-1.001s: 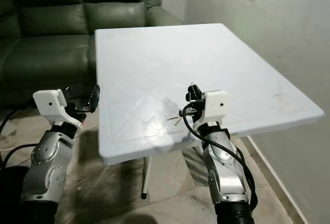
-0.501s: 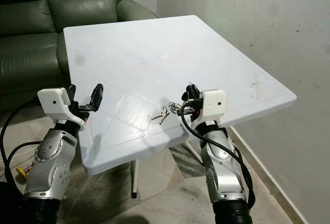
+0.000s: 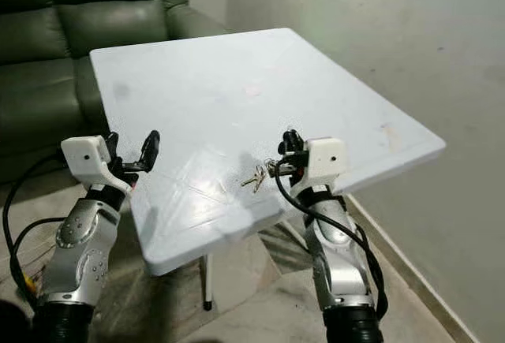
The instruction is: Hang keys on a hook
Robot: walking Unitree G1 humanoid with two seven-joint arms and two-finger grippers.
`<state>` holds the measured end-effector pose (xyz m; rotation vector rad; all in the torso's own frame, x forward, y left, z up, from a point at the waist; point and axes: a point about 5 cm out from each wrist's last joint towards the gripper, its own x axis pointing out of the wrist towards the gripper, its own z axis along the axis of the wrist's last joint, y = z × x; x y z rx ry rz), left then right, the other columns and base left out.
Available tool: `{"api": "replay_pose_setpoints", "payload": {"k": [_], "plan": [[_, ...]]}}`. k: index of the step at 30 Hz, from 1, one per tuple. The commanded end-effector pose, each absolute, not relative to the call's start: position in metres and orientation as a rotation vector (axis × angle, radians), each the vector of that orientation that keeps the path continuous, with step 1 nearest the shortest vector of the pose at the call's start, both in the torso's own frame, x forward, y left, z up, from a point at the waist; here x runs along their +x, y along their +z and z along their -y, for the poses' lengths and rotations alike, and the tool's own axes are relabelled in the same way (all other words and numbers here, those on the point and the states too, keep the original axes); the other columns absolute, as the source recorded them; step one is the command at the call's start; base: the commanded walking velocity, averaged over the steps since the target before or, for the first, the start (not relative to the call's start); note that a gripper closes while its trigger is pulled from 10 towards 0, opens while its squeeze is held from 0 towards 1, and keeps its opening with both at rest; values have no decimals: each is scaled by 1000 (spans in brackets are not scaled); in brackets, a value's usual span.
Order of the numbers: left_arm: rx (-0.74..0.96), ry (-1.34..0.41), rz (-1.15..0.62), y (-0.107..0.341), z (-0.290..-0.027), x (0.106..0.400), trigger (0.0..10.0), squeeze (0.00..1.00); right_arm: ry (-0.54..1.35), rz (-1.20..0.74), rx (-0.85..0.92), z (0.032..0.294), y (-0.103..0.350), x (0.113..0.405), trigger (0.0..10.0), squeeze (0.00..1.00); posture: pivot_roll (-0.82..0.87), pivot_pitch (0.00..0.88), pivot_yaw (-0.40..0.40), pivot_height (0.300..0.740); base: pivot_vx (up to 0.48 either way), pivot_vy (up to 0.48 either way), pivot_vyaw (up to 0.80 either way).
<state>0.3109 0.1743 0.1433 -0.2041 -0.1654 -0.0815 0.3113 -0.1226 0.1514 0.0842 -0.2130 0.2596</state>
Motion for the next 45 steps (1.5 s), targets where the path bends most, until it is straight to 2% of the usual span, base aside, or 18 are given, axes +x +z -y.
{"api": "replay_pose_setpoints", "payload": {"k": [1,17,45], "plan": [[-234,-106,158,146,-164,314,10000,0,236,209,69,131,152,313,10000,0,71,0,-59,715,0,0,-712],[-231,-163,92,144,-148,319,10000,0,241,189,71,132,152,309,10000,0,71,0,-77,715,0,0,-713],[-215,-72,105,149,-147,313,10000,0,178,191,71,140,153,310,10000,0,70,0,-47,715,0,0,-714]]}}
